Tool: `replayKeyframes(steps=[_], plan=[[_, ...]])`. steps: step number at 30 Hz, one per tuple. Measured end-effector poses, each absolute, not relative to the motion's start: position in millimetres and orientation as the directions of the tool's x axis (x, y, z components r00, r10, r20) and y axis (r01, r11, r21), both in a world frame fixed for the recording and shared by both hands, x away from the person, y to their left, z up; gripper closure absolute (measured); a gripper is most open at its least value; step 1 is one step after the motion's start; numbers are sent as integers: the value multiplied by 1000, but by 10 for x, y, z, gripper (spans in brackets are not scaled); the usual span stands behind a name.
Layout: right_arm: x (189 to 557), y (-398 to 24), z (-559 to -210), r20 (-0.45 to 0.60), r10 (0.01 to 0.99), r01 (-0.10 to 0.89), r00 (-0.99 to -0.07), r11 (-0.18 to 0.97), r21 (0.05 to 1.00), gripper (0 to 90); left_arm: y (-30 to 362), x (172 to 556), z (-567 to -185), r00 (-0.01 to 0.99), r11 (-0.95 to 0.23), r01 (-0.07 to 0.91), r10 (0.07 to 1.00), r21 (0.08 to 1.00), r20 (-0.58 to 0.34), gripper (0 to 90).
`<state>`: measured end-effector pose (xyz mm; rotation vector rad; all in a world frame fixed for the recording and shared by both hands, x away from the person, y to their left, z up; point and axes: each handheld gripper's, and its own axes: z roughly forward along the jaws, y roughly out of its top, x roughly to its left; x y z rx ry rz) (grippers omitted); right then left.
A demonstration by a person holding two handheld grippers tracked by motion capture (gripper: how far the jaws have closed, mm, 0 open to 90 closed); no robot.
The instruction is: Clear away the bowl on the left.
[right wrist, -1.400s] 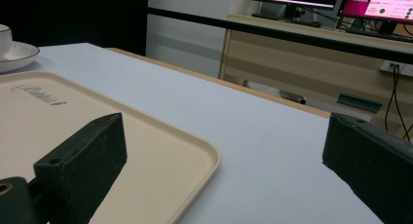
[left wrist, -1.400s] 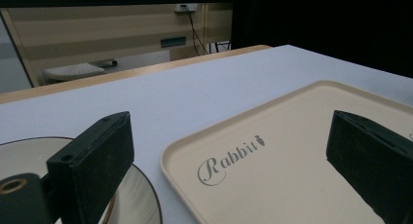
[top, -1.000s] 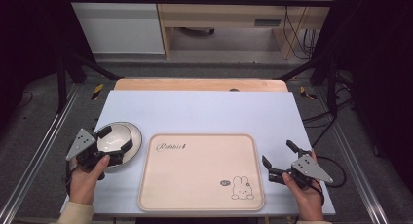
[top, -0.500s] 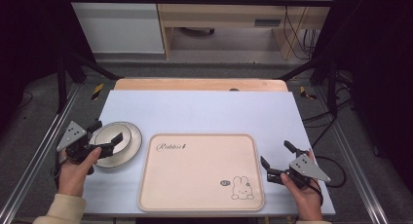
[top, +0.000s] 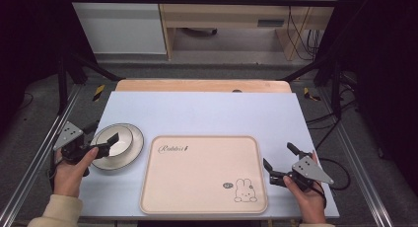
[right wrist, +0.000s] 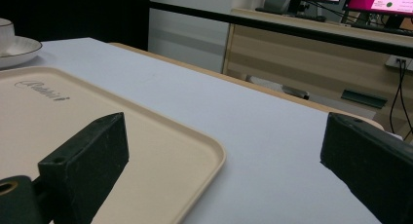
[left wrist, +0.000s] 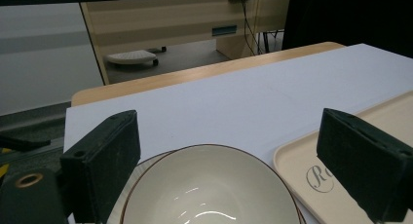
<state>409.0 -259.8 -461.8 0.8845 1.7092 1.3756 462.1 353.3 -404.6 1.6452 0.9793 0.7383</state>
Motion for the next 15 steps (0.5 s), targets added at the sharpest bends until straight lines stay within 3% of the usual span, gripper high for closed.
replayKeyframes(steps=[15], plan=[[4089, -2601, -4609, -131, 871, 52, -473, 175, 983, 37, 3709, 4766, -4092, 407, -150, 330, 913, 932, 3, 151]])
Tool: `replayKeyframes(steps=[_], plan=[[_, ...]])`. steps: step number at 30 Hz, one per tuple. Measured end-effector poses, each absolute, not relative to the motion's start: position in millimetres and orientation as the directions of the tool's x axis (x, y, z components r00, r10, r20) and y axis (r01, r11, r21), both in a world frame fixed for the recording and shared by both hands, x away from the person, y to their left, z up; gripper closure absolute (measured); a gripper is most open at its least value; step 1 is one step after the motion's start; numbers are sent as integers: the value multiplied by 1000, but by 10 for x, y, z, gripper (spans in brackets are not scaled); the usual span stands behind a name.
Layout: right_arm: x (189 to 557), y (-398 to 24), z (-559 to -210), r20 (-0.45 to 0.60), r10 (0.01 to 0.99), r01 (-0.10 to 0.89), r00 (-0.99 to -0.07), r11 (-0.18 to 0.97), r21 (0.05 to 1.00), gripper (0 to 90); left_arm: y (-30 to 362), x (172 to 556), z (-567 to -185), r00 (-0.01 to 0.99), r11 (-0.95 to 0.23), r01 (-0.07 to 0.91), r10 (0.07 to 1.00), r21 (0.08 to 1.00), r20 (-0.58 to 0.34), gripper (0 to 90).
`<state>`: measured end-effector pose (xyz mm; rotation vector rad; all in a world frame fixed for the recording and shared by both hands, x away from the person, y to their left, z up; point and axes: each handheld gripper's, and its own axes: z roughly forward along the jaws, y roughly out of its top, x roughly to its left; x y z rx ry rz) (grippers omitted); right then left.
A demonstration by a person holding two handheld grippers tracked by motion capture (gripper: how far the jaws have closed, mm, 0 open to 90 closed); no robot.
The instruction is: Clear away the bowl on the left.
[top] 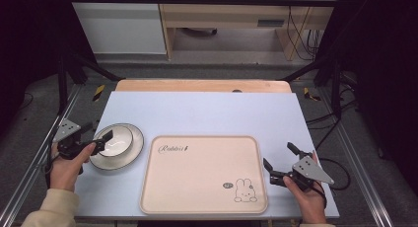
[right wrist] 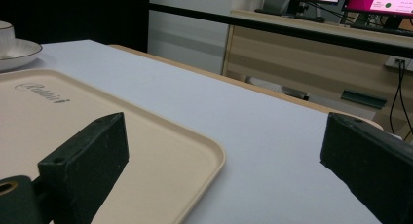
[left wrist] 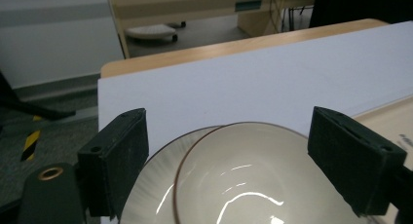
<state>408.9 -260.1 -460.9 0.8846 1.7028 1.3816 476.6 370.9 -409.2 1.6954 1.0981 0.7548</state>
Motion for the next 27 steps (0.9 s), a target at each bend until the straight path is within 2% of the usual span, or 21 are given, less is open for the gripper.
replayKeyframes(steps=[1, 7, 15, 20, 23, 27], plan=[[4087, -2601, -4607, -130, 872, 52, -472, 175, 983, 37, 3746, 4808, -4104, 380, -150, 370, 925, 917, -2, 156], [4112, -2601, -4625, -129, 875, 63, -466, 179, 982, 37, 3818, 4908, -4163, 338, -156, 446, 941, 881, -4, 190], [4095, -2579, -4624, -129, 873, 67, -470, 181, 981, 37, 3779, 4948, -4193, 309, -166, 487, 951, 857, 8, 256], [4104, -2582, -4630, -129, 871, 67, -475, 181, 981, 37, 3761, 4979, -4235, 295, -176, 553, 956, 815, 6, 334], [4106, -2580, -4629, -131, 869, 67, -476, 184, 981, 37, 3758, 4992, -4265, 283, -160, 565, 959, 809, -8, 359], [4107, -2576, -4631, -134, 868, 67, -478, 189, 980, 37, 3768, 4996, -4290, 269, -160, 594, 963, 789, -7, 436]])
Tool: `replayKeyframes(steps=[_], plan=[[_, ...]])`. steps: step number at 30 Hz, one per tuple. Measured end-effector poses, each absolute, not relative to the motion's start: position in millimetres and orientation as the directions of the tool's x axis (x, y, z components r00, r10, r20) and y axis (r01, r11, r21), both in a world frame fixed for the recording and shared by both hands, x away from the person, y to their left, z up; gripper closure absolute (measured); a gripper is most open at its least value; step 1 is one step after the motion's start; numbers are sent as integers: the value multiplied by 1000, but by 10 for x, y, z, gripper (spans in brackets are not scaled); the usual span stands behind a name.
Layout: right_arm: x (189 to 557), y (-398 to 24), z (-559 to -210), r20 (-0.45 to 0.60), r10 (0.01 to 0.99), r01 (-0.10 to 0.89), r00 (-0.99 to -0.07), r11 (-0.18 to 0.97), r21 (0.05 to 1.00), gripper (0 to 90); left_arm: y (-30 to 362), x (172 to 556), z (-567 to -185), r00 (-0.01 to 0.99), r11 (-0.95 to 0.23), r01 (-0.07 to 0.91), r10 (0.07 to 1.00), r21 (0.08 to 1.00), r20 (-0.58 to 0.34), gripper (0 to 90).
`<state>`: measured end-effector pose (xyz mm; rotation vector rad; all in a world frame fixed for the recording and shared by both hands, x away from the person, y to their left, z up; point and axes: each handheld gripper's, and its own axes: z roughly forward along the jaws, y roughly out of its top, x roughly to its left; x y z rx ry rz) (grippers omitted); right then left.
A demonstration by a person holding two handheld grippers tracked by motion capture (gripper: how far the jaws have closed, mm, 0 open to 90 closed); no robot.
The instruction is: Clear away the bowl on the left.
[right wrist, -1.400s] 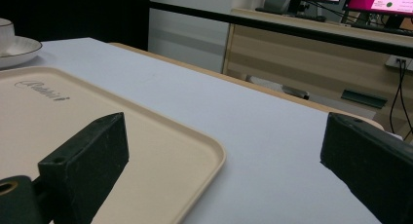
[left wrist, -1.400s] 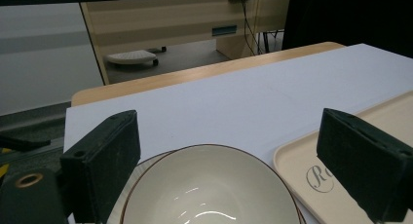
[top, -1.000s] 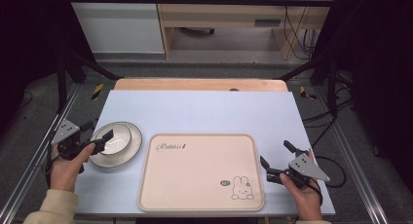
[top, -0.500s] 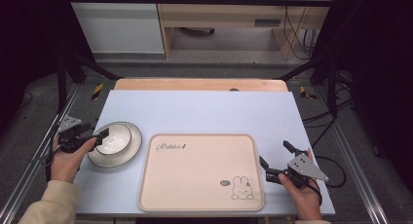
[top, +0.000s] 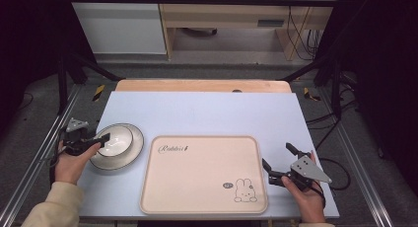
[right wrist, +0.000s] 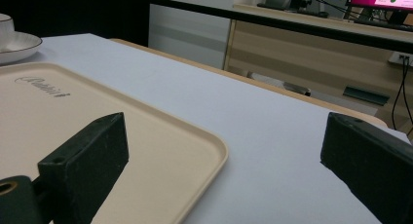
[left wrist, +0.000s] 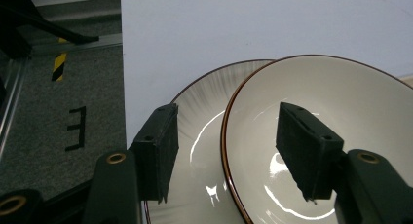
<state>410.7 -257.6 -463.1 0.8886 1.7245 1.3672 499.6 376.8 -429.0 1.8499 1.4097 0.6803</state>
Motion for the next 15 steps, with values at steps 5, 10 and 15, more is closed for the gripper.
replayKeyframes(steps=[5, 10, 15], plan=[[4104, -2572, -4631, -132, 867, 70, -480, 188, 980, 37, 3762, 4998, -4322, 266, -157, 617, 964, 771, -17, 522], [4106, -2572, -4632, -132, 866, 71, -482, 189, 979, 37, 3740, 5008, -4343, 266, -171, 631, 964, 756, -4, 561], [4109, -2569, -4635, -131, 866, 73, -483, 189, 979, 37, 3734, 5018, -4359, 251, -160, 647, 968, 746, -10, 611]])
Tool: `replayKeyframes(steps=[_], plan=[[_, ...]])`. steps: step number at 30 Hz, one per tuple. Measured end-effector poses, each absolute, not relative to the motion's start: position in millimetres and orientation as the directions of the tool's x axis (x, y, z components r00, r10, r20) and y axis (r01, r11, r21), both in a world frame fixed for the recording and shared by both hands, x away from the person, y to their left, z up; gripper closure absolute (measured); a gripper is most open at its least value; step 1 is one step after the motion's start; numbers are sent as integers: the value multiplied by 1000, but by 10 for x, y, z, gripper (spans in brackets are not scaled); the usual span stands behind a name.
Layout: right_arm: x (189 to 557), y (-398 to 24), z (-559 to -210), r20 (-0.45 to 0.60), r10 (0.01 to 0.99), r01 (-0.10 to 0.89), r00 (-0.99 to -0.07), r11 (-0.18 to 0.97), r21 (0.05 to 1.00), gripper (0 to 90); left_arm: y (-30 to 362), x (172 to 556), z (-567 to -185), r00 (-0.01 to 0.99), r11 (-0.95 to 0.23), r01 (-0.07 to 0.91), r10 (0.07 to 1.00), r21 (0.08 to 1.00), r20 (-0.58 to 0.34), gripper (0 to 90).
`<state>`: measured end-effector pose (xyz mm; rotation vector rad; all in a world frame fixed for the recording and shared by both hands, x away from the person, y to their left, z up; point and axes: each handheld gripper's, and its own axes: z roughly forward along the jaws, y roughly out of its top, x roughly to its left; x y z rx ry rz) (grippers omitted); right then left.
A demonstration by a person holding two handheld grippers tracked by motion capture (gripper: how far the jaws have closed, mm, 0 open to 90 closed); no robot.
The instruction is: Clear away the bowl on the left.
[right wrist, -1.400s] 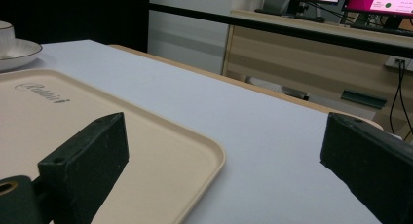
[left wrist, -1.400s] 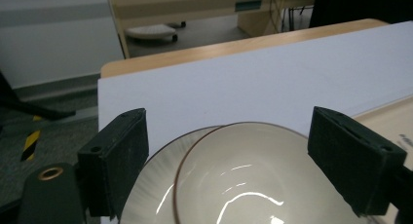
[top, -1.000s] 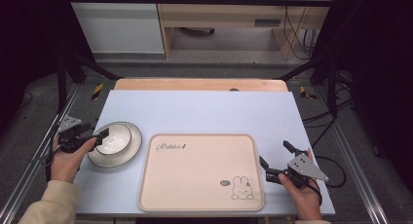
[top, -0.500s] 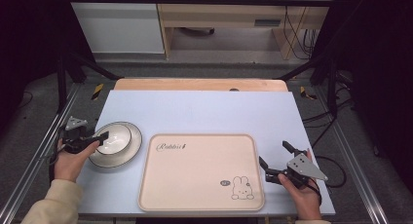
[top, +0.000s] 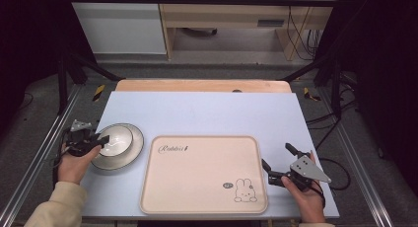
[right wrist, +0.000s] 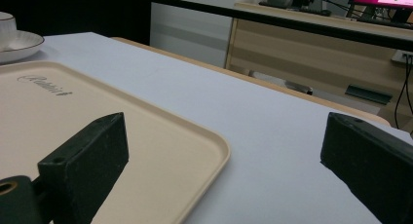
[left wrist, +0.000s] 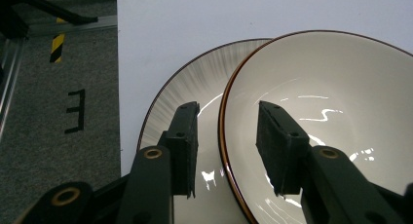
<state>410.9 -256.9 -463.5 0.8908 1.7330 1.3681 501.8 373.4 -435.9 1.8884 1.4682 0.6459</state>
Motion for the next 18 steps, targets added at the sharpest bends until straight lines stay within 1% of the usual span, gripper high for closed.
replayKeyframes(steps=[4, 6, 9, 10, 12, 18], plan=[[4106, -2565, -4636, -131, 865, 74, -485, 190, 979, 37, 3736, 5027, -4371, 237, -147, 664, 971, 733, -19, 642], [4108, -2563, -4639, -131, 864, 76, -486, 191, 979, 37, 3740, 5035, -4382, 230, -139, 671, 973, 728, -27, 679], [4110, -2561, -4642, -131, 863, 79, -487, 194, 978, 37, 3745, 5048, -4400, 229, -141, 679, 973, 721, -26, 762], [4112, -2560, -4643, -132, 863, 80, -487, 194, 978, 37, 3745, 5048, -4400, 229, -141, 679, 973, 721, -26, 774], [4114, -2562, -4643, -131, 864, 79, -486, 192, 978, 37, 3752, 5068, -4416, 233, -123, 690, 971, 714, -58, 803], [4108, -2574, -4632, -130, 865, 72, -485, 188, 980, 37, 3770, 5062, -4378, 225, -98, 712, 970, 696, -93, 825]])
